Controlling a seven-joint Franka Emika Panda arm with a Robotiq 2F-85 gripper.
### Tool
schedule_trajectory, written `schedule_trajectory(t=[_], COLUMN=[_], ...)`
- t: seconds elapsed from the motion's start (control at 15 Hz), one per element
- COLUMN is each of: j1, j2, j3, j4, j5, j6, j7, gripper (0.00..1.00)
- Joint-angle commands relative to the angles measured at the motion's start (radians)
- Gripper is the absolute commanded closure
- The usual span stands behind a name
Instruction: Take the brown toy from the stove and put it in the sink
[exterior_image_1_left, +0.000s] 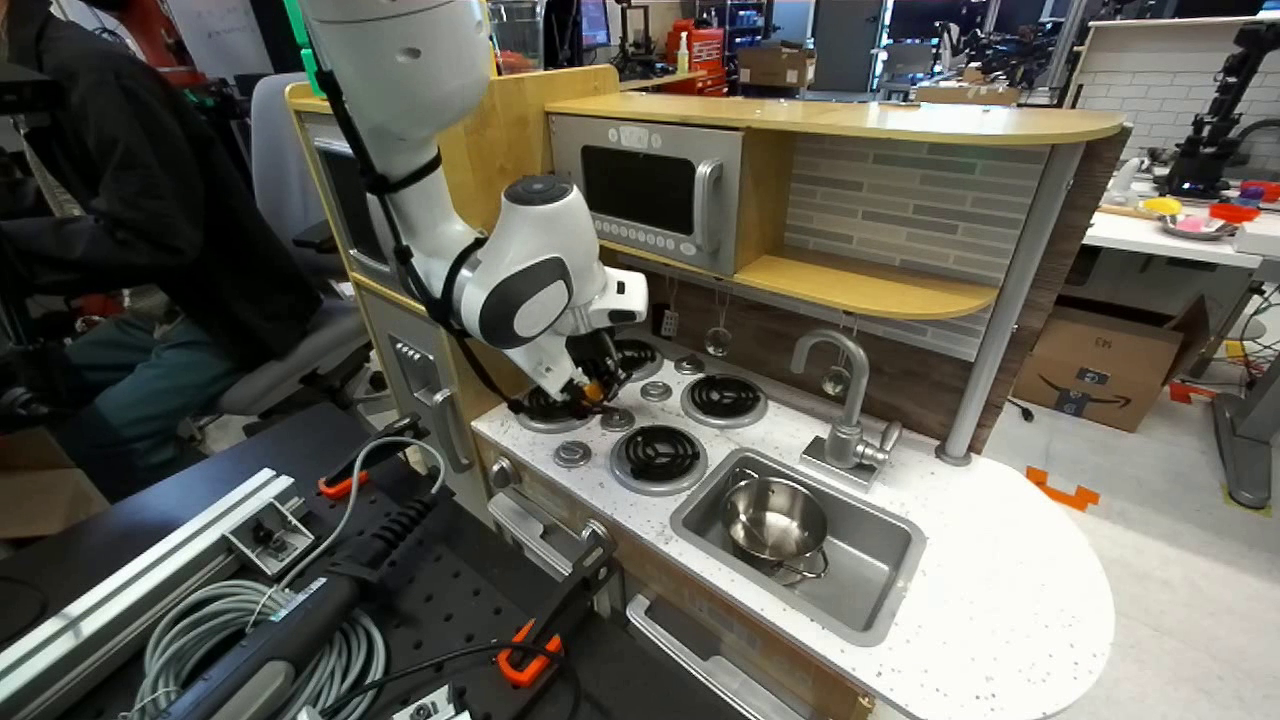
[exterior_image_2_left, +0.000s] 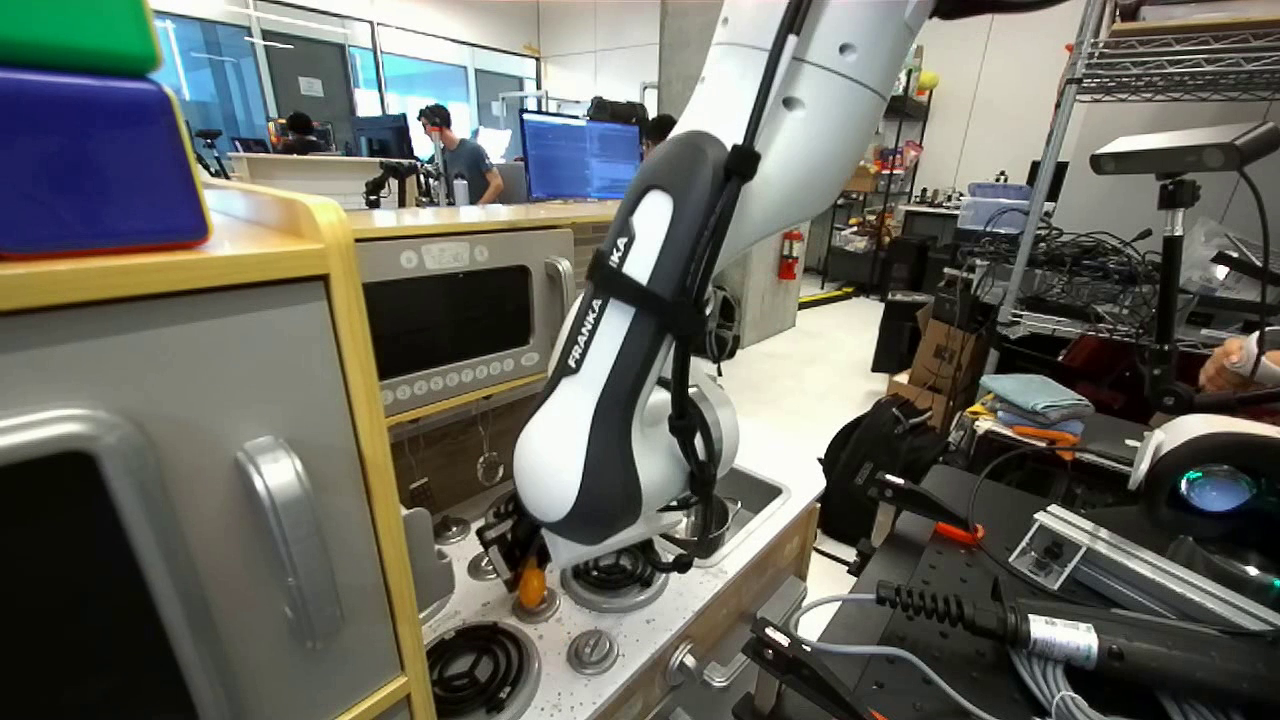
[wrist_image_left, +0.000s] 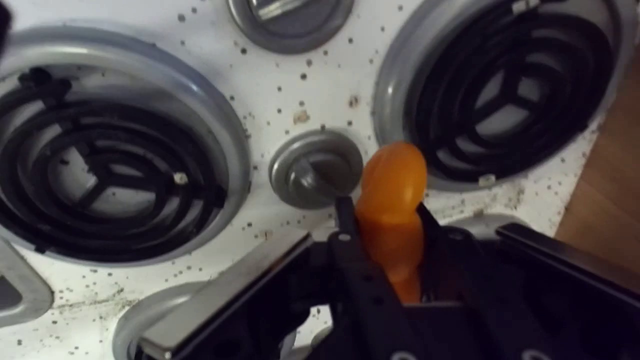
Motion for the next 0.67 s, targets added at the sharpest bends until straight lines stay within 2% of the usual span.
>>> schedule_trajectory(t=[0.0, 0.2, 0.6], j1=[-0.104, -0.112, -0.168], j2=[-0.09, -0.047, 0.069], j3=[0.044, -0.047, -0.124], j4=[-0.05, -0.002, 0.096], j5=[0.014, 0.067, 0.157], j6=[-0.021, -0.061, -0.124], j7=[0.032, 0.107, 0.252], gripper=[0.93, 0.93, 0.93])
